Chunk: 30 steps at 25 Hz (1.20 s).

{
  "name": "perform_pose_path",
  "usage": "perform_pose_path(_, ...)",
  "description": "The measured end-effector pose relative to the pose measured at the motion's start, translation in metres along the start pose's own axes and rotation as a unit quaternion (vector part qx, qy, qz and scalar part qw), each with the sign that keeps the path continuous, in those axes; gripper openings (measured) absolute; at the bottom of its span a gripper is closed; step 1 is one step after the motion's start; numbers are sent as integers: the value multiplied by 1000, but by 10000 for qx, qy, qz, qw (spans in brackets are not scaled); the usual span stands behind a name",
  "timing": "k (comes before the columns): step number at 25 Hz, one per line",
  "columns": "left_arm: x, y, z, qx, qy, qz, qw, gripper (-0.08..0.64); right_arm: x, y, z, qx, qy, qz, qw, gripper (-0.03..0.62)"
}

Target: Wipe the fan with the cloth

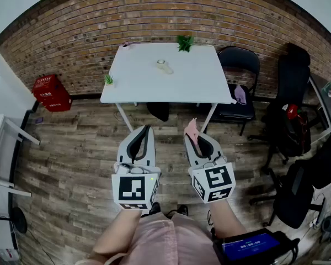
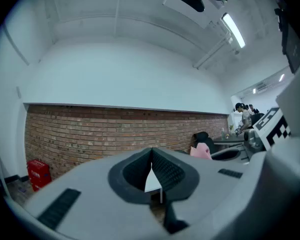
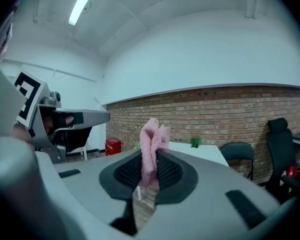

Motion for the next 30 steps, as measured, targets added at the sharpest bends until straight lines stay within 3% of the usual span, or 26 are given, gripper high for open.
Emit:
perform_pose_path(12, 0, 2, -19, 76, 19, -12, 10000, 14, 4, 16, -13, 0, -169, -135, 9998, 53)
perform_pose_path(13, -1, 2, -24, 155, 21, -28, 9999, 67, 5, 20, -16, -16, -225, -186, 9996, 55)
perform_pose_path(14, -1, 1, -29, 237, 18, -34, 9997, 201, 5, 23, -20, -17, -256, -218, 9994, 57)
perform_pose_path(15, -1, 0, -34, 286, 16, -32, 9996, 227, 5, 26, -24, -3, -264, -230, 9994, 57)
perform_pose_path(23, 5, -6, -53, -78, 116, 110, 9998, 227, 14, 31, -54, -151, -105, -123, 9998, 58)
perform_pose_path(30, 23, -29, -46, -238, 266, 295, 9989, 227, 28, 1, -68, -322, -60, 108, 9994, 58)
Point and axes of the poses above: the fingertips, and each gripper's own axes: y backward along the fingers, z to its left, x out of its underside, the point moved 4 cm from there along y, backward along the fingers, and after that the axes turned 15 degrees about z, right-handed, at the moved point
